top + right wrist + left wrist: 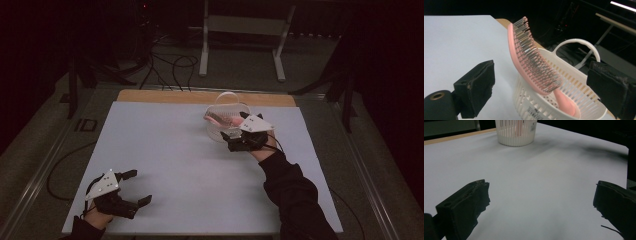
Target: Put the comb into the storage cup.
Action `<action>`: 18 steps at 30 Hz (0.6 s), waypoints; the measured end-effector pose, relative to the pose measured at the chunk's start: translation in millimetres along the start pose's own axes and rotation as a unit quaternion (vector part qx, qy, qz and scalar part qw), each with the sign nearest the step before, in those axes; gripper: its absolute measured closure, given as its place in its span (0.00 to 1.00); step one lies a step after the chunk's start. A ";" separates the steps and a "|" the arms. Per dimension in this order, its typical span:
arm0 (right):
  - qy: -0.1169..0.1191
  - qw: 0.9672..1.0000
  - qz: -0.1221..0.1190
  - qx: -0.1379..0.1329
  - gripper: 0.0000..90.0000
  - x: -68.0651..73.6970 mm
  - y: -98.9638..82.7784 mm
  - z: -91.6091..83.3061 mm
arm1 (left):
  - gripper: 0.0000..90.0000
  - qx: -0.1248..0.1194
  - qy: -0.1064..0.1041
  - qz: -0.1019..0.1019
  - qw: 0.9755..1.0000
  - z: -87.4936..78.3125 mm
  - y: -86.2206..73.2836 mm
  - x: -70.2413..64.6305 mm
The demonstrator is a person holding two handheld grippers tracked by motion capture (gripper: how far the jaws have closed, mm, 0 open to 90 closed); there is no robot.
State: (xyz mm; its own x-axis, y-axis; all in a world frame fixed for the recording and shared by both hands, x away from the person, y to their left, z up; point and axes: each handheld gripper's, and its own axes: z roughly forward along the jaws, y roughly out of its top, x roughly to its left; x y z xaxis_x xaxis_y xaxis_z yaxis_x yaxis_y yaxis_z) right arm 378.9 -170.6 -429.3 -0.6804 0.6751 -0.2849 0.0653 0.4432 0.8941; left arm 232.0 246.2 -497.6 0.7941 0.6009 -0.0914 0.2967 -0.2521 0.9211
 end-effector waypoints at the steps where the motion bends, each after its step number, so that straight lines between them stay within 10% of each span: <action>1: 0.001 1.000 0.005 0.000 0.09 -0.4 -0.9 -1.4 | 0.00 0.000 0.000 0.000 1.000 0.0 -0.1 0.0; 18: 0.025 0.998 0.060 0.011 0.09 -3.5 -17.9 -26.5 | 0.00 0.000 0.001 0.001 1.000 -0.3 0.2 -0.3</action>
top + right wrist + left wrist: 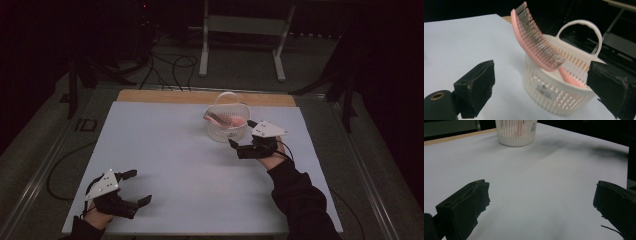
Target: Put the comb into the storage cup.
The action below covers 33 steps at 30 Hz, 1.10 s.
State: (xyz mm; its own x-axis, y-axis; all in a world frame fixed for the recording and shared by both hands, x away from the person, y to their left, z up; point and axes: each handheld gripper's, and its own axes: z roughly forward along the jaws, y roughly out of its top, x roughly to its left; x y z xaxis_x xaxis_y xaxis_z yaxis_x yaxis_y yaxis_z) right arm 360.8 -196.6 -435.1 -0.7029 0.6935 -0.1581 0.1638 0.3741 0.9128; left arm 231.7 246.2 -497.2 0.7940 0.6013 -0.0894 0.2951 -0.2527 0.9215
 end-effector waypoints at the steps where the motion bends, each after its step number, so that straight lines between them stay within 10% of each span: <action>1: 0.001 1.000 0.002 0.002 0.09 0.2 -1.7 -0.9 | 0.00 0.000 0.000 0.000 1.000 0.1 0.1 -0.1; 33: 0.032 0.997 0.053 0.039 0.09 13.3 -62.3 -48.3 | 0.00 -0.003 -0.002 0.000 1.000 -0.4 0.3 -0.1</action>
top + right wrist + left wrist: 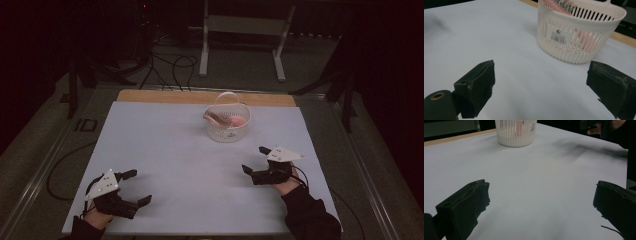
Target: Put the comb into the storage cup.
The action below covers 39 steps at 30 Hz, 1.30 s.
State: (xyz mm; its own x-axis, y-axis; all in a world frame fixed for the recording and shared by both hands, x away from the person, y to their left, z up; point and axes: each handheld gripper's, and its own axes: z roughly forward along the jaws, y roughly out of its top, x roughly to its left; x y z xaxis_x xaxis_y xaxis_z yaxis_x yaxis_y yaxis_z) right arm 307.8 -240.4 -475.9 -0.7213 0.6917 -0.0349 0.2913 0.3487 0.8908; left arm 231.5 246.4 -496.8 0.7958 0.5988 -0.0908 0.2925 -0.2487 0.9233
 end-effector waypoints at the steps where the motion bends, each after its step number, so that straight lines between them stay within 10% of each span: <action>1: 0.002 1.000 0.002 0.002 0.09 0.6 -1.9 -1.7 | 0.00 0.000 0.000 0.001 1.000 0.1 0.1 0.0; 22: 0.006 0.999 0.035 0.027 0.10 6.5 -46.5 -28.7 | 0.00 -0.004 -0.002 -0.001 1.000 -1.1 0.4 -0.1; 39: -0.006 0.999 0.012 0.033 0.10 1.0 -55.7 -24.3 | 0.00 -0.006 0.000 0.001 1.000 -1.4 -1.2 -1.8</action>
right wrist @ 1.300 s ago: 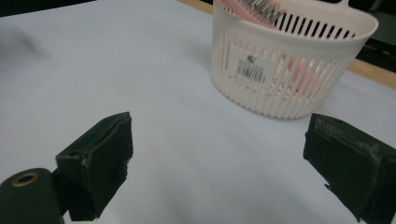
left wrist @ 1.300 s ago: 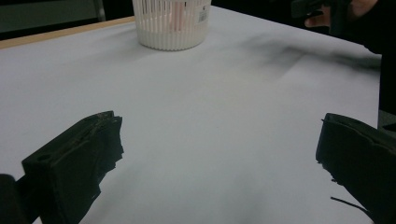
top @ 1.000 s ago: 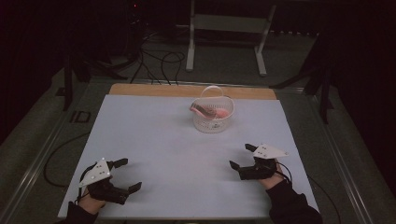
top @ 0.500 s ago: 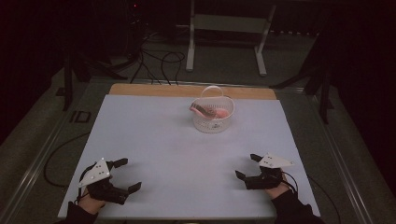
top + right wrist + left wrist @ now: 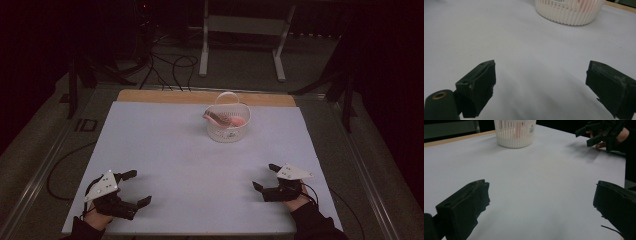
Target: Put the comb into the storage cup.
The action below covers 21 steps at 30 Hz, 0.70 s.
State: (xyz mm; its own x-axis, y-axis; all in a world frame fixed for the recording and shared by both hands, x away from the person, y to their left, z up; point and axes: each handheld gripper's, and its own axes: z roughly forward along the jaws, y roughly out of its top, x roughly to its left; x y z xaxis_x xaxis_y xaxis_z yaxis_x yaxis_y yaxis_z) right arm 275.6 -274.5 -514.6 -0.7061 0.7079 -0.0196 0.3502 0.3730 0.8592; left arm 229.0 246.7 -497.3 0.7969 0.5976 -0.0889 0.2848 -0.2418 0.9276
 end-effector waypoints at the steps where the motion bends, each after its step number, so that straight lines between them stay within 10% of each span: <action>1: 0.000 1.000 0.001 0.001 0.10 0.4 0.0 0.1 | 0.00 -0.001 0.000 0.000 1.000 -0.2 0.0 -0.1; 21: 0.011 1.000 0.000 0.005 0.10 4.4 1.6 1.4 | 0.00 -0.004 -0.001 -0.002 1.000 -1.4 -0.8 -1.3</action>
State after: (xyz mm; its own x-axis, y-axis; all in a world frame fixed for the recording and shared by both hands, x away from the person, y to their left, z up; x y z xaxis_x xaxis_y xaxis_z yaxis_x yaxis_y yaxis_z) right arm 273.9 -270.0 -514.0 -0.7198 0.6941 -0.0081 0.3558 0.3789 0.8543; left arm 227.1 247.1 -497.4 0.7970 0.5967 -0.0935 0.2839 -0.2334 0.9300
